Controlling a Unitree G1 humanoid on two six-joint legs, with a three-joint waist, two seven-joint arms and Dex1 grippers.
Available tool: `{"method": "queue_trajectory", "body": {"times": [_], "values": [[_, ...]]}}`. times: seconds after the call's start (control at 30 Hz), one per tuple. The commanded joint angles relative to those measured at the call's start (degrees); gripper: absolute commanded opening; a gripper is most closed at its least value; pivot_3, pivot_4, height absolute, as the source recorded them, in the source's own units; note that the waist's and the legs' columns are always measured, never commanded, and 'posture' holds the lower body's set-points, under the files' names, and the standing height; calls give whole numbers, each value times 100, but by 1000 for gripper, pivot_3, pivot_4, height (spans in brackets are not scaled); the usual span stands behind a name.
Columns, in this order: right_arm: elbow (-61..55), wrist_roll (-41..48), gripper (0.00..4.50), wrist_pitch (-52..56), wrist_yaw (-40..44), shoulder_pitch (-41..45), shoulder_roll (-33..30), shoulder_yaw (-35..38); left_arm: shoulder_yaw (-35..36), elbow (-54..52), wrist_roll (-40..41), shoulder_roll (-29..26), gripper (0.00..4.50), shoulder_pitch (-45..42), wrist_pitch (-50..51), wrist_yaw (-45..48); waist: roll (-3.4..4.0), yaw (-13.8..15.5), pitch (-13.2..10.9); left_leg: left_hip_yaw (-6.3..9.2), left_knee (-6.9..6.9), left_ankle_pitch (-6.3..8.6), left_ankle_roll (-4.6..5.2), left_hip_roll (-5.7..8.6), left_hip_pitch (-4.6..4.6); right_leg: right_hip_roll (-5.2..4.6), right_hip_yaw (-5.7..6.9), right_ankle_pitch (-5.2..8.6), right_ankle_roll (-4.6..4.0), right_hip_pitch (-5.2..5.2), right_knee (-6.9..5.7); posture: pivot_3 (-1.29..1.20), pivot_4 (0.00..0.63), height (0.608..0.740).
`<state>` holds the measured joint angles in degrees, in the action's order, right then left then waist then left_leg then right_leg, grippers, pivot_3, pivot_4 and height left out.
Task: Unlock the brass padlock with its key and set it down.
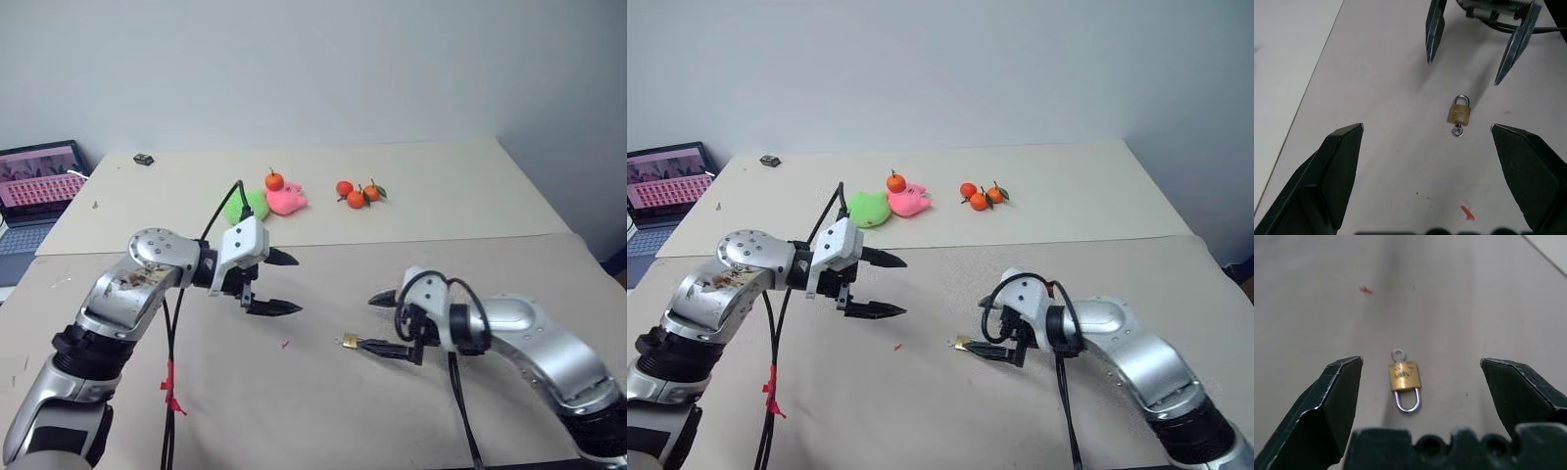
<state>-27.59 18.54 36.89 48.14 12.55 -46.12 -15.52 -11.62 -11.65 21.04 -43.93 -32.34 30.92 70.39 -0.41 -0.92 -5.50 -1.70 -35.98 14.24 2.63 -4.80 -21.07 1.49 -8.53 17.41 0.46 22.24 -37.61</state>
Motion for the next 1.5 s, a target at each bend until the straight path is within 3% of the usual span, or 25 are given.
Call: {"method": "queue_trajectory", "body": {"times": [0.03, 0.73, 0.87, 1.1, 1.4, 1.5], "values": [[324, -504, 4500, -536, -131, 78, 232, -251, 33, 2, -101, -69, 4436, -140, -143, 31, 3, -2, 2, 0, 0, 0, 0, 0, 0, 0, 0, 0, 0, 3, 0, 0, 150, 660], [535, -935, 4500, -644, 33, -137, 698, -556, 81, 237, -235, -206, 4436, -83, -319, 138, 28, 17, 18, 1, -4, 3, 5, 0, -1, 2, 1, 1, -1, 1, -7, 0, 150, 660], [619, -1000, 3427, -629, 16, -159, 747, -602, 82, 262, -245, -264, 4500, -154, -313, 192, 30, 13, 19, 1, -3, 4, 6, 0, -2, 2, 0, 1, -2, 2, -5, 0, 150, 660], [658, -1097, 965, -613, 71, -96, 711, -574, 131, 345, -184, -153, 4500, -259, -231, 186, 30, 19, 19, 2, -7, 4, 6, 1, -1, 2, 2, 1, -1, -1, -9, 0, 150, 660], [483, -1140, 908, -591, 56, 232, 591, -346, 436, 208, 477, 302, 4500, -333, 693, -202, 32, 17, 21, 3, -9, 4, 6, 1, -1, 2, 2, 1, -2, 1, -10, 0, 150, 660], [514, -1634, 908, -1304, -214, 793, 571, -219, 645, 167, 1071, 630, 4500, -289, 1764, -632, 35, -10, 21, 5, -9, 4, 7, 1, -4, 3, 2, 1, -1, 2, -12, 0, 150, 660]]}}
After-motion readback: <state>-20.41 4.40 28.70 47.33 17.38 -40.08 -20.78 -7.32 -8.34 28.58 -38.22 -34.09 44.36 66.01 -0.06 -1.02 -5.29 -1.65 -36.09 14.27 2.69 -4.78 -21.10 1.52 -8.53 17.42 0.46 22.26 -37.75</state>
